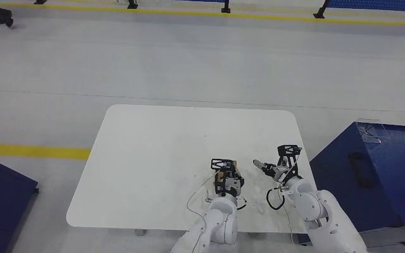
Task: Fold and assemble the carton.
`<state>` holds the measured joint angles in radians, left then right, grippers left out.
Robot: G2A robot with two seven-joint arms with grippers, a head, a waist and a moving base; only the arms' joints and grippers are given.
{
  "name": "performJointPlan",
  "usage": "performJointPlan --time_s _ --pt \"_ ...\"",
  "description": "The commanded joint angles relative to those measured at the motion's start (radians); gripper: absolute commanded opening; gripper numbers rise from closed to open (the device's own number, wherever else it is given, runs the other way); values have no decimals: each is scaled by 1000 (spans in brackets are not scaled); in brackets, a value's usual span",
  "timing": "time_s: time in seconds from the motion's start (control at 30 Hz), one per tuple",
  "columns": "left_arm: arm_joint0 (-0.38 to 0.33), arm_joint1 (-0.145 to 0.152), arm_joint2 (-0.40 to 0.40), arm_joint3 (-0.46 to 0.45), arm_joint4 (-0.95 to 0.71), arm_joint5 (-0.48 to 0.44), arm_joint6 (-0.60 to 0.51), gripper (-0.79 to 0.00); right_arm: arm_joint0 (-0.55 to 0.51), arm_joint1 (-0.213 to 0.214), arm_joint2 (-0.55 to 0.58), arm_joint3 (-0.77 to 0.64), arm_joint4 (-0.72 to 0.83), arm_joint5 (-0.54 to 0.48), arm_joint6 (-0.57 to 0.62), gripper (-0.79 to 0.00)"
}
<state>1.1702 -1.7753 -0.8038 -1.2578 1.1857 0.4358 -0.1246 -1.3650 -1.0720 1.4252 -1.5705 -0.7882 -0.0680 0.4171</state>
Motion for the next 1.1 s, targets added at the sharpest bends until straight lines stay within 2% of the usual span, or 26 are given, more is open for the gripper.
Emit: performJointPlan --time_s 0.0,0.17,0.23,0.37,0.57,0.6,0.63,0.7,0.73,0.87,0.97,1.07 --pt "8 4 1 -14 6 -1 -2 -785 0 0 0 0 0 0 0 0" --pt "-3 6 -22 16 0 9 -57 -785 0 0 0 0 0 0 0 0" --pt "-5 5 -25 7 0 -1 -47 -785 0 0 0 0 0 0 0 0" --pt "40 16 -18 -84 24 -36 19 -785 0 0 0 0 0 0 0 0" --pt "168 71 -19 -281 56 -95 169 -770 0 0 0 0 0 0 0 0" --pt "191 82 -24 -308 58 -105 189 -462 0 0 0 0 0 0 0 0" --pt "213 91 -29 -336 59 -117 210 0 0 0 0 0 0 0 0 0" --pt "228 98 -34 -353 61 -121 224 0 0 0 0 0 0 0 0 0" --pt "223 96 -33 -348 61 -120 220 -744 0 0 0 0 0 0 0 0" --pt "228 98 -34 -353 61 -122 225 -466 0 0 0 0 0 0 0 0" --pt "228 98 -34 -352 61 -121 224 -290 0 0 0 0 0 0 0 -1" --pt "228 98 -34 -352 61 -121 224 -159 0 0 0 0 0 0 0 0"
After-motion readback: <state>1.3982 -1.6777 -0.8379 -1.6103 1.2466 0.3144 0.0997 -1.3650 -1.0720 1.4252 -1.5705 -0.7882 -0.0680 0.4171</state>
